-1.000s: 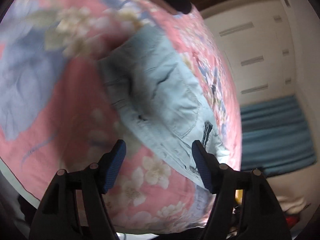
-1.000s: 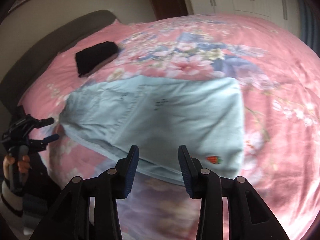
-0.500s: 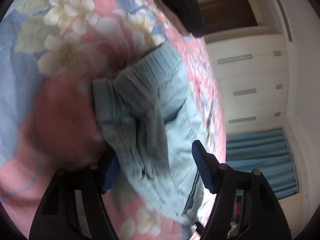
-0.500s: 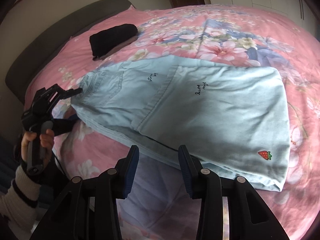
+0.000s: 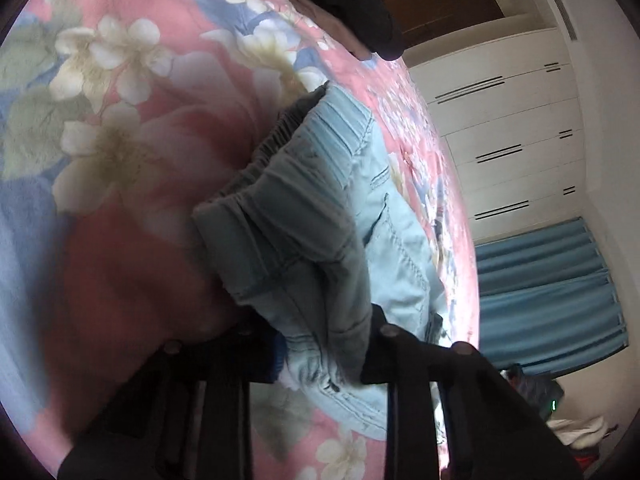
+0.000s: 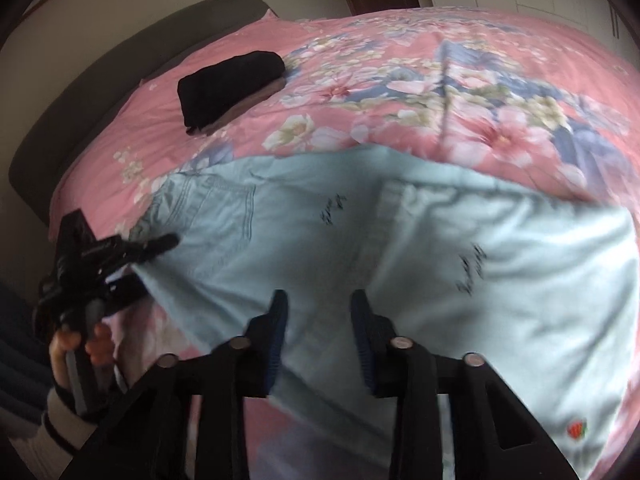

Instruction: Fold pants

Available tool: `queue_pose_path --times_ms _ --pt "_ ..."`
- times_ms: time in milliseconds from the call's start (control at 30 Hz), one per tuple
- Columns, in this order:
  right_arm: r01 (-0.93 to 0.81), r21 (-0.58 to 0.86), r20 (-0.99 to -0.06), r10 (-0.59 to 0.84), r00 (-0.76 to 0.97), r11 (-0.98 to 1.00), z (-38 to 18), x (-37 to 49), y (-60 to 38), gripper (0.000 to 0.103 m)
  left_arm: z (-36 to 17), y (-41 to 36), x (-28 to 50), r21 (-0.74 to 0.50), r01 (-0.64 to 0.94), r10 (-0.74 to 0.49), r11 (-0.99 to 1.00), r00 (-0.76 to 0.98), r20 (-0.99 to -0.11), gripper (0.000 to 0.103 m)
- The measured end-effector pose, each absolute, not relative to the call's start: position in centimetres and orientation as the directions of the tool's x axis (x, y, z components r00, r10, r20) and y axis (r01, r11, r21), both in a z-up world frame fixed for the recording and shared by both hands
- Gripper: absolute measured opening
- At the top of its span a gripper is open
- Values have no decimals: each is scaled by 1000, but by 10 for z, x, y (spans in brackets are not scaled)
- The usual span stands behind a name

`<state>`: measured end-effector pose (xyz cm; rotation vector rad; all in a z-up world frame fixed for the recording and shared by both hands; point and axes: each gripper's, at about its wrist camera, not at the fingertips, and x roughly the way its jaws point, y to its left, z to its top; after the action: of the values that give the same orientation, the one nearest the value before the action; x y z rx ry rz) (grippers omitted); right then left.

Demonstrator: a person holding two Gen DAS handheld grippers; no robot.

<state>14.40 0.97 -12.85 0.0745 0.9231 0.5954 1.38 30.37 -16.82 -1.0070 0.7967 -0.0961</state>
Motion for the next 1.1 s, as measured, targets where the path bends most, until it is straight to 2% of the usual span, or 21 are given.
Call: queue_pose_path --times_ms 67,167,300,500,600,700,733,833,1033,1100 --pt "-452 273 -727 490 480 849 -124 165 24 13 -162 302 13 -752 -271 -398 601 715 -575 25" --pt "-429 237 -760 442 477 871 -129 197 41 10 -157 302 12 -724 -263 -381 638 709 -593 25" --pt "-376 204 -840 359 407 904 -163 228 51 10 -158 305 8 -725 -259 -389 638 705 -594 25" --pt "-429 189 -845 369 387 883 -146 188 48 10 -156 285 19 -707 -254 -382 659 697 -607 25" --pt "-478 225 -850 411 330 849 -148 150 48 10 -157 285 17 -705 -251 -380 664 698 -607 25" --pt "-536 151 -861 377 342 831 -159 123 59 10 -157 282 22 -691 -258 -373 675 689 -621 25" --pt "-536 133 -859 367 357 834 -159 120 59 10 -155 280 24 -686 -260 -369 679 687 -626 25" --pt "-504 202 -861 397 316 840 -150 112 52 10 -150 278 27 -672 -262 -364 692 678 -639 26" --pt "-528 145 -841 385 380 837 -163 80 47 10 -137 266 31 -633 -250 -338 733 673 -658 26" --pt "-487 219 -827 426 367 845 -165 85 40 10 -130 260 31 -620 -249 -321 744 680 -659 25"
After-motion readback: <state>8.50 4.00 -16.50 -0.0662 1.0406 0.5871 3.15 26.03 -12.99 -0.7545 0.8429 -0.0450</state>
